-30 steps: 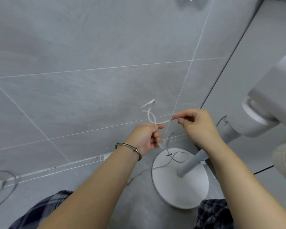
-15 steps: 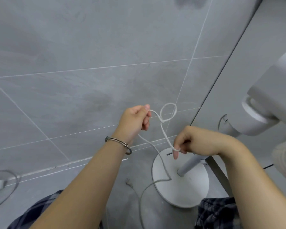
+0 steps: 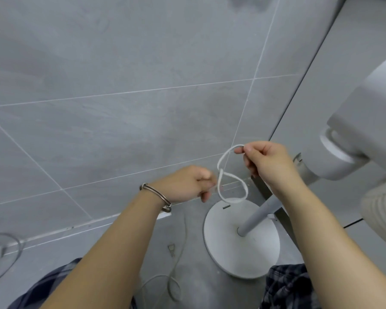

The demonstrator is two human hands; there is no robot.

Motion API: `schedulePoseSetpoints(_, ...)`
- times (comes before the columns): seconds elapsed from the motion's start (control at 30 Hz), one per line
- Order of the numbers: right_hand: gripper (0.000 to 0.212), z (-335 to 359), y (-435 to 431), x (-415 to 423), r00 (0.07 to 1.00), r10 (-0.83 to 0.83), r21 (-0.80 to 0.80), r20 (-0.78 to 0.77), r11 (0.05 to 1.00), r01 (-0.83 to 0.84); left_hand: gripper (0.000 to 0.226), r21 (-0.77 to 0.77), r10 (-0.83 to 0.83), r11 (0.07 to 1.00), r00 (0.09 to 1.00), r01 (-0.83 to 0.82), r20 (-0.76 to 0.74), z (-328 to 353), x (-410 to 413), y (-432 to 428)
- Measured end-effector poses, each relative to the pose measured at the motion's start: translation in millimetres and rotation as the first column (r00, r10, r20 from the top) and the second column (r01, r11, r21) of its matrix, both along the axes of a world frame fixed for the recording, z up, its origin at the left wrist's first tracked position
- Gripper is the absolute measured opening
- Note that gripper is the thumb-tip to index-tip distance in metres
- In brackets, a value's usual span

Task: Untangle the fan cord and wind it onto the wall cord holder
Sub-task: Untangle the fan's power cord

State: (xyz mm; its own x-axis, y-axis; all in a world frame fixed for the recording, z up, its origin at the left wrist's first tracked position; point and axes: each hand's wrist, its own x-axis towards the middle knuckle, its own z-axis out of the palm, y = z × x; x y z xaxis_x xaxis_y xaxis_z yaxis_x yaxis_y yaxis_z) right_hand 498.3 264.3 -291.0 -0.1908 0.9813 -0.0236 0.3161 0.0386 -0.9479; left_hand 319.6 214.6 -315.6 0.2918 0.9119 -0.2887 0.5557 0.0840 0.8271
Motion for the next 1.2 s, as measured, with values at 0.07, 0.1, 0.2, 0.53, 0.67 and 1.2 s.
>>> schedulePoseSetpoints(0.07, 0.027, -2, 0, 0, 0.99, 0.024, 0.047, 0.142, 0.998, -0.031, 0.031, 0.01, -0.063, 0.998, 0.981, 0.062, 0.184, 4, -1, -1)
schedulePoseSetpoints(0.1, 0.035, -4, 0, -1, 0.977, 0.036, 0.083, 0.21, 0.995, -0.055, 0.037, 0.016, -0.091, 0.996, 0.962, 0.09, 0.257, 6, -1, -1)
schedulePoseSetpoints(0.2, 0.056, -11, 1, -3, 0.868, 0.003, 0.204, 0.497, 0.972, -0.12, 0.022, 0.028, -0.03, 0.999, 0.925, 0.021, 0.379, 9, 0, -3)
schedulePoseSetpoints(0.53, 0.025, -1, -7, -1, 0.615, 0.168, 0.056, 0.77, 0.943, -0.327, 0.029, 0.172, 0.489, 0.817, 0.82, -0.55, 0.297, 0, -5, 10)
schedulePoseSetpoints(0.67, 0.03, 6, -18, -6, 0.701, 0.41, -0.06, 0.583, 0.883, -0.466, 0.026, 0.296, 0.522, 0.754, 0.808, -0.587, 0.273, 3, 0, 7)
schedulePoseSetpoints(1.2, 0.022, -3, 2, -4, 0.867, -0.064, -0.526, -0.494, 0.816, -0.239, 0.039, 0.237, 0.441, 0.784, 0.783, -0.574, 0.44, 4, 2, 7)
